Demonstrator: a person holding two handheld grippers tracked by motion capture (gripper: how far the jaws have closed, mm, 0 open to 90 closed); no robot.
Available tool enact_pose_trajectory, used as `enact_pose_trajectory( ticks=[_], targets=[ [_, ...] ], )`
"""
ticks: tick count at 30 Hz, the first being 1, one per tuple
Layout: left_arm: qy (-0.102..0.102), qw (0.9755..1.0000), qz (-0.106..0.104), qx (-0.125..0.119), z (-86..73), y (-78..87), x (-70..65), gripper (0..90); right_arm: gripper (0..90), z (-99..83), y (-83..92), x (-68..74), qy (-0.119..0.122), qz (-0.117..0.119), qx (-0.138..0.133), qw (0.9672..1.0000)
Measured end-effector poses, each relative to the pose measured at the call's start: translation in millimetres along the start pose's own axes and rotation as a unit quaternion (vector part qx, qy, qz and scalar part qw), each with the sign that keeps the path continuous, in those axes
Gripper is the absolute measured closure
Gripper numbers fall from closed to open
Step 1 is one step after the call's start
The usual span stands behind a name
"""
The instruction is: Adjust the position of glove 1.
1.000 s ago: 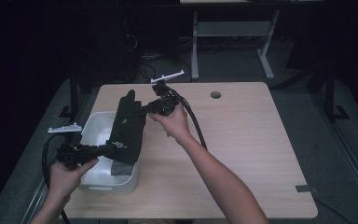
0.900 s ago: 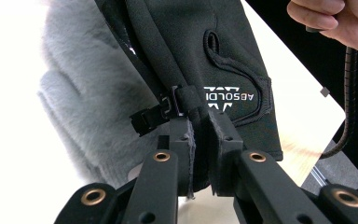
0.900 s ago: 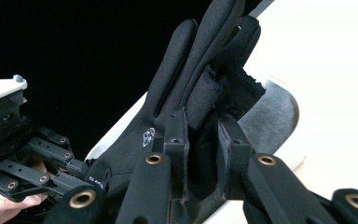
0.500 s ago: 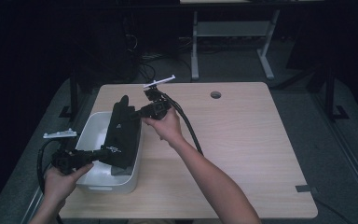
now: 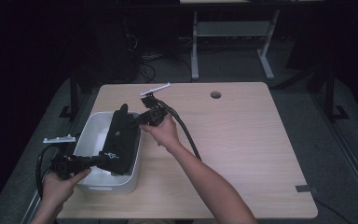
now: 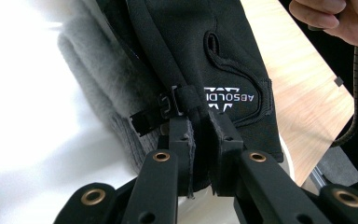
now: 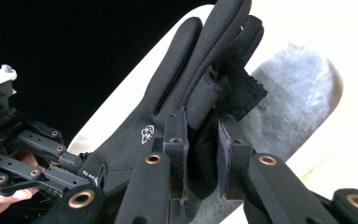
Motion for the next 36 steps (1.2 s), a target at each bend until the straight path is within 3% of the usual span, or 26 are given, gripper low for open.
enact_pose_trajectory(
  ticks=[9, 17, 19, 24, 33, 36],
  targets=[
    [0.008, 0.9999, 0.001, 0.014, -7.4, -5.3, 0.9, 78.0, 73.0, -6.3, -7.1, -6.4, 0.009, -0.008, 0.021, 0.9997],
    [0.014, 0.9998, 0.007, 0.013, -7.3, -4.5, 3.9, 64.9, 64.4, -4.9, -7.1, -12.6, 0.012, -0.021, 0.015, 0.9996],
    [0.011, 0.9998, 0.010, 0.012, -5.3, -3.8, 4.4, 58.9, 61.1, -3.0, -3.2, -13.4, 0.014, -0.024, 0.014, 0.9995],
    [0.003, 0.9999, 0.017, 0.002, 1.3, -0.6, 3.3, 54.7, 58.8, 1.1, 4.8, -14.2, 0.014, -0.026, 0.004, 0.9996],
    [-0.003, 1.0000, 0.001, -0.004, 10.8, -4.1, -3.6, 54.9, 56.6, 6.0, 26.5, -18.0, 0.017, -0.023, -0.019, 0.9994],
    [0.000, 0.9999, -0.003, -0.016, 16.6, -4.2, -8.2, 54.9, 55.8, 7.8, 32.5, -18.1, 0.018, -0.022, -0.023, 0.9993]
  ],
)
Point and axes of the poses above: each handheld gripper's, and its own axes: y roughly backward along the jaws, z roughly out of its top, x roughly to its left, the point moved 4 cm from there along -y, roughly forward along the jaws, and after that the axes turned 14 degrees about -x, right-handed, at the moved point
